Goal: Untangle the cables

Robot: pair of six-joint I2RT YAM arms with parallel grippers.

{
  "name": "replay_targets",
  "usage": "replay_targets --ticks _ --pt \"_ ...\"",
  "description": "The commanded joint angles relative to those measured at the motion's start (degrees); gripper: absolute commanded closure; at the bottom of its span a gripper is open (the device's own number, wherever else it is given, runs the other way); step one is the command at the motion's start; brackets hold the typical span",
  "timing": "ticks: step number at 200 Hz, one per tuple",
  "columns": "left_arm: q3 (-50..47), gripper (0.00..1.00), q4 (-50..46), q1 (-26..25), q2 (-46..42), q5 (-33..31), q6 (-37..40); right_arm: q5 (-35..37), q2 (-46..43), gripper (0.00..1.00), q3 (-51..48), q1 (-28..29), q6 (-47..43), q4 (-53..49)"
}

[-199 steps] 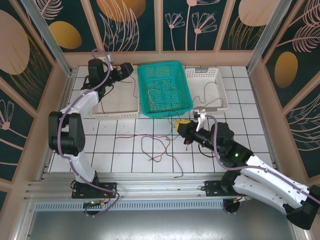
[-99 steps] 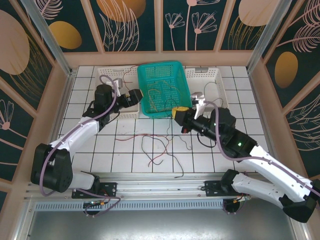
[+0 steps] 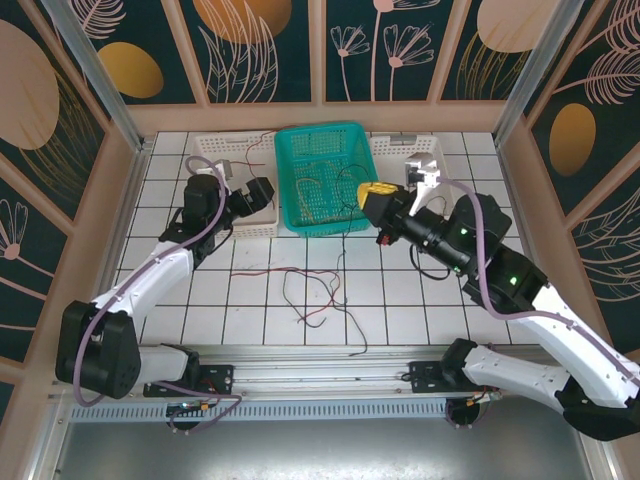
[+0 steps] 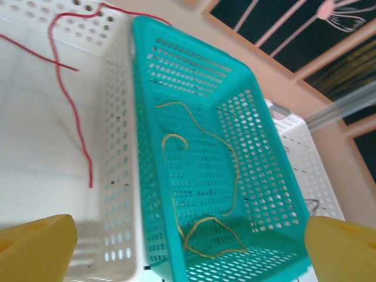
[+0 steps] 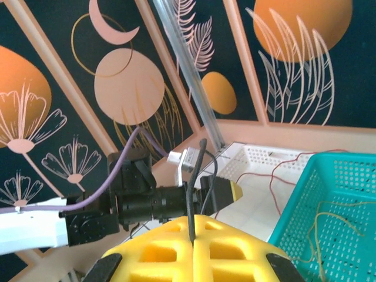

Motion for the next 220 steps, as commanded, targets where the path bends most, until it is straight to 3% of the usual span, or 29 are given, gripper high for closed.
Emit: replay_targets --ticks 1,60,142,180,205,220 --pt "2.4 0.02 -2.5 0.6 3.1 -6.7 -1.8 4.3 0.0 1.0 5.0 0.3 -2.5 -2.0" --pt "15.5 0.05 -6.2 6.1 18.9 -7.9 -3.5 7.3 4.7 1.0 17.9 0.3 -4.8 -6.7" --pt "41.2 0.19 -16.5 6.9 44.7 -10.9 0.4 5.5 3.6 1.0 19.4 0.3 -5.1 -6.1" --pt "46.3 0.37 -17.6 7.0 50.8 -12.1 0.5 5.2 2.1 1.0 18.5 0.3 -5.2 -6.1" --pt "47.0 0.77 -16.3 7.0 51.3 -10.9 -0.5 5.3 1.1 1.0 17.7 0.3 -5.3 -6.1" --pt "45.8 0.94 -15.0 7.0 49.7 -11.0 -1.1 5.3 0.7 1.0 17.0 0.3 -5.3 -6.1"
